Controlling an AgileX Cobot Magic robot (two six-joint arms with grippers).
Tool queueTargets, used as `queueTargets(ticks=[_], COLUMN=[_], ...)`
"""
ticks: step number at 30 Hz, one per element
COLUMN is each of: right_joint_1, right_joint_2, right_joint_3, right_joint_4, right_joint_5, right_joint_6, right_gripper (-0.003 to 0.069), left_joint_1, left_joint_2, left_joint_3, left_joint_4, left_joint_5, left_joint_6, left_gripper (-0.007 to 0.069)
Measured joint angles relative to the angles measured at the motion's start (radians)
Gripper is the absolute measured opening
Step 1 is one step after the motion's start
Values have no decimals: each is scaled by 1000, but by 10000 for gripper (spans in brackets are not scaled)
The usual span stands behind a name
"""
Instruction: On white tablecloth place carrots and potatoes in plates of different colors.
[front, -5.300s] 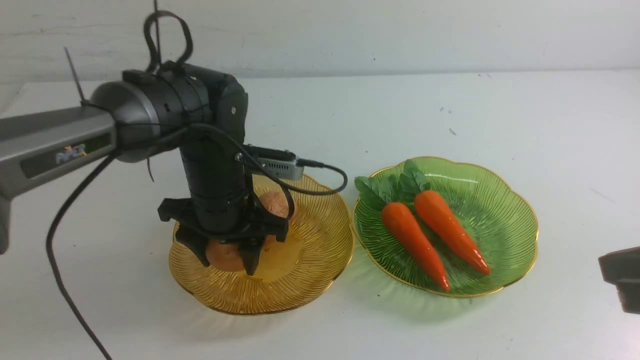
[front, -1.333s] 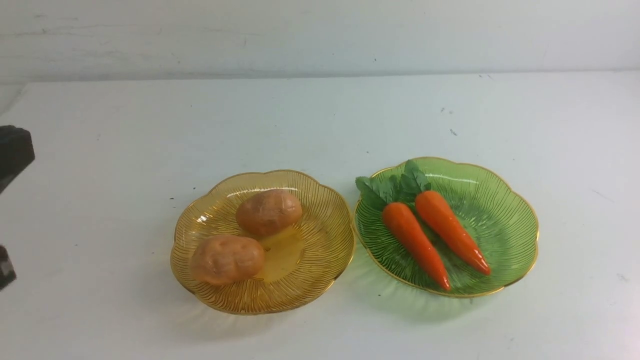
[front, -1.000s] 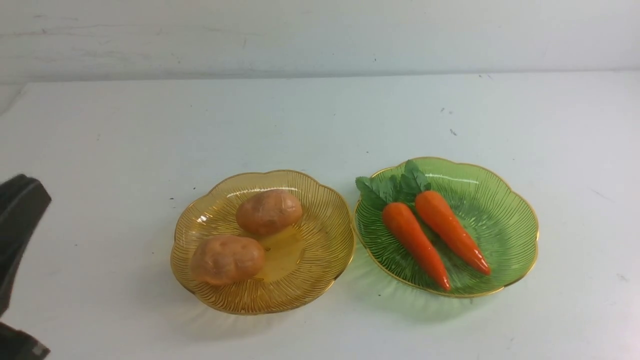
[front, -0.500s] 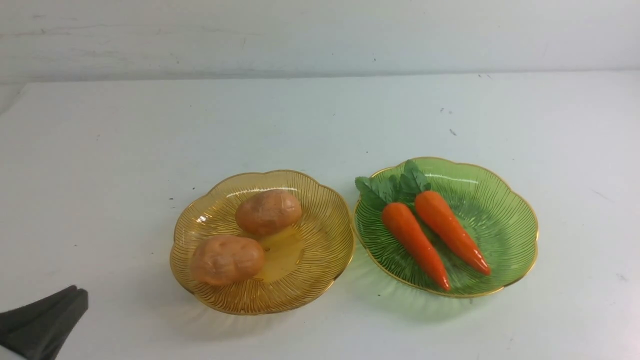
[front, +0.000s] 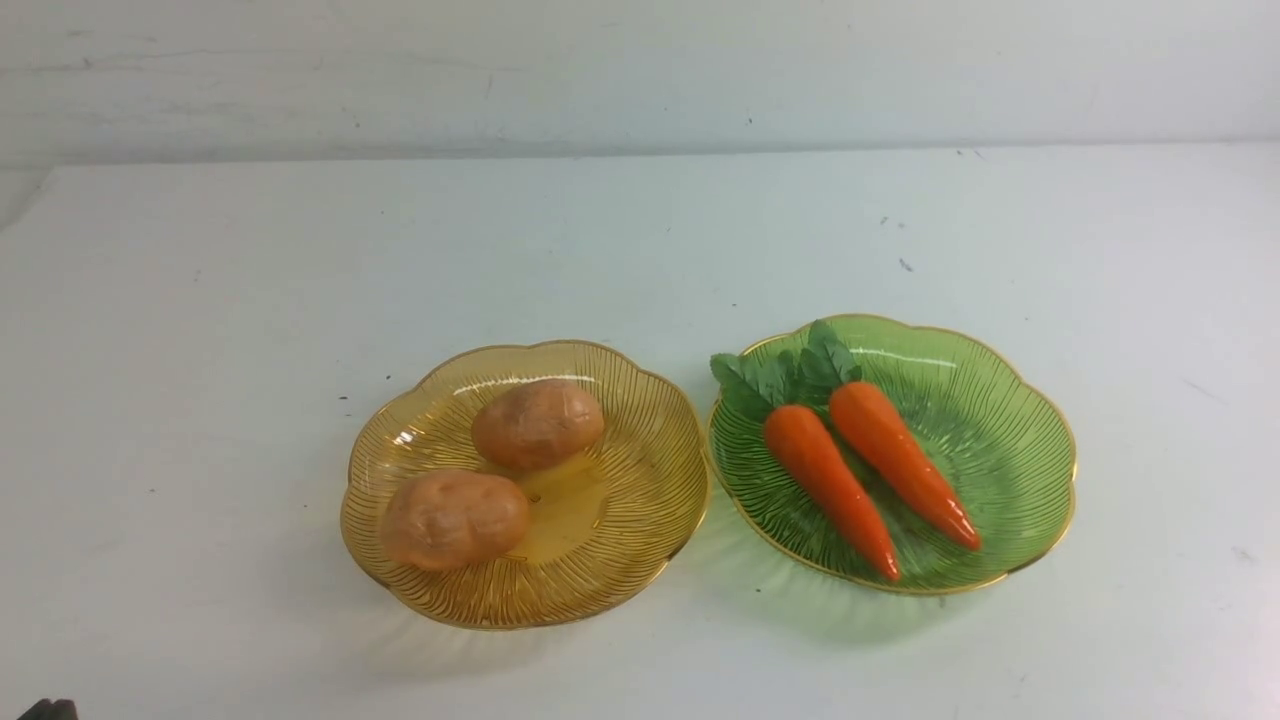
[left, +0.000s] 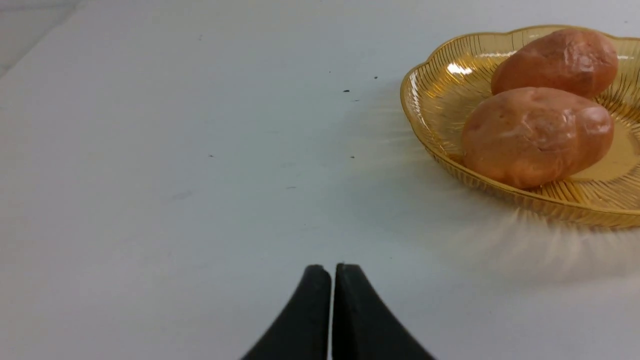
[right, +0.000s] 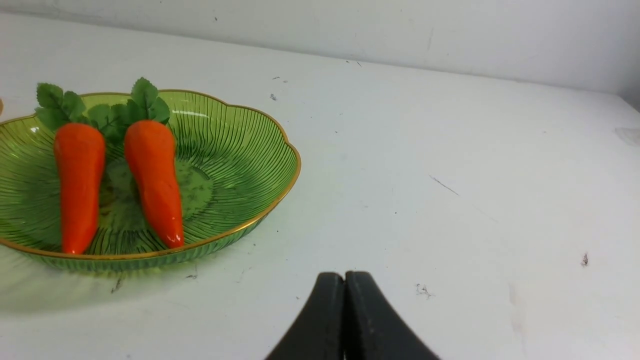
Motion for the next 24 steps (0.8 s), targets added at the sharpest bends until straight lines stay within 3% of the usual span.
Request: queueTargets(ticks=[24], right_joint_1=[0], right_joint_2=[0], right_joint_3=[0], right_joint_4=[0], right_joint_5=[0], right_joint_6=[0], right_gripper=[-15], left_joint_1=[17], left_joint_2=[0], left_joint_3=[0], left_joint_4=[-2], left_joint_5=[8], left_joint_6=[17], left_gripper=[-3])
